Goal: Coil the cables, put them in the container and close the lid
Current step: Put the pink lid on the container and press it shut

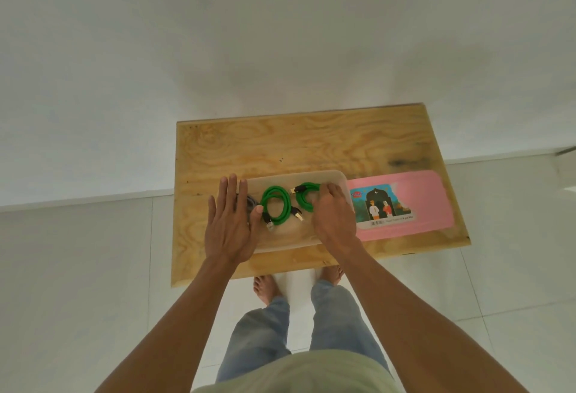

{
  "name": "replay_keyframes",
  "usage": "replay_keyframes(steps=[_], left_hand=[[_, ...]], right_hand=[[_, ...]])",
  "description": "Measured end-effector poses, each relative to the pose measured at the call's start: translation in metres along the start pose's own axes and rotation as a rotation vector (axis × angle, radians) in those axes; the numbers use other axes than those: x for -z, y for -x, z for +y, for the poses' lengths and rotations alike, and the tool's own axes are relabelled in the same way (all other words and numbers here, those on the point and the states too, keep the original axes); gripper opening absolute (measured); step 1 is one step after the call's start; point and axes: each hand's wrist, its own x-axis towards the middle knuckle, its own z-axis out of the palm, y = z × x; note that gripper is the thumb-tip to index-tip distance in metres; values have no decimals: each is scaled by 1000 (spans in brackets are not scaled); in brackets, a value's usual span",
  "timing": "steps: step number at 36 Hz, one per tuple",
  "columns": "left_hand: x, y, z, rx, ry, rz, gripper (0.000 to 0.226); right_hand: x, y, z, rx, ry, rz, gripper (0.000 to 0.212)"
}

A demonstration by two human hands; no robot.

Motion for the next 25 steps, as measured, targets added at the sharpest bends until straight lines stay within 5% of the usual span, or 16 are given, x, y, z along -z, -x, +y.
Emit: replay_keyframes(steps=[14, 25], left_hand=[[30, -10, 40, 117, 2, 55, 79], [3, -46, 199, 10, 156, 207, 53]], right_hand=[[58, -3, 24, 17, -614, 114, 43], [123, -31, 153, -56, -673, 181, 39]])
